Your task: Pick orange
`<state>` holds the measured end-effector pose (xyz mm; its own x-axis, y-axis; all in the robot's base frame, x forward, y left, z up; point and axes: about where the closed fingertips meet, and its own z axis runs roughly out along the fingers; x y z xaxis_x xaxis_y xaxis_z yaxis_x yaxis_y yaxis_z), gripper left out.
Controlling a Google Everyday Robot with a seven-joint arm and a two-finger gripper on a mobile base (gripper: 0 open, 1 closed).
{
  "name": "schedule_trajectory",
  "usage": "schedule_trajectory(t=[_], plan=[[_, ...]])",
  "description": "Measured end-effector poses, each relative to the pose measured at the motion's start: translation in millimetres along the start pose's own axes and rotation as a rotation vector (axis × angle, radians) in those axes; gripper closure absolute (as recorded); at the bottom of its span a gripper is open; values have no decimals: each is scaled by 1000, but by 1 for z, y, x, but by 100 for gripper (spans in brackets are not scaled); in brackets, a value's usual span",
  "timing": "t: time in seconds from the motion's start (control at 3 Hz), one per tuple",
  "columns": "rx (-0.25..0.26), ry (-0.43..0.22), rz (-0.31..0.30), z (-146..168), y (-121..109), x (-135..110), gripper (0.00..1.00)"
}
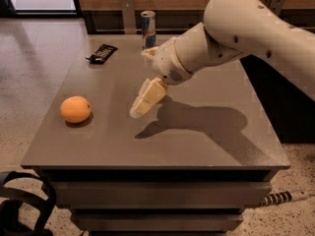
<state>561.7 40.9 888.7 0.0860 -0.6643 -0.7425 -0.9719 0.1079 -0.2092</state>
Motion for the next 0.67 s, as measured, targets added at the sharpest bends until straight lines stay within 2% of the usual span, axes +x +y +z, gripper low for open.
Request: schedule_trajectory(t=[0.33, 0.67], plan=[[-51, -130, -33, 40, -10, -7, 0], [-71, -180, -56, 56, -8, -14, 0]])
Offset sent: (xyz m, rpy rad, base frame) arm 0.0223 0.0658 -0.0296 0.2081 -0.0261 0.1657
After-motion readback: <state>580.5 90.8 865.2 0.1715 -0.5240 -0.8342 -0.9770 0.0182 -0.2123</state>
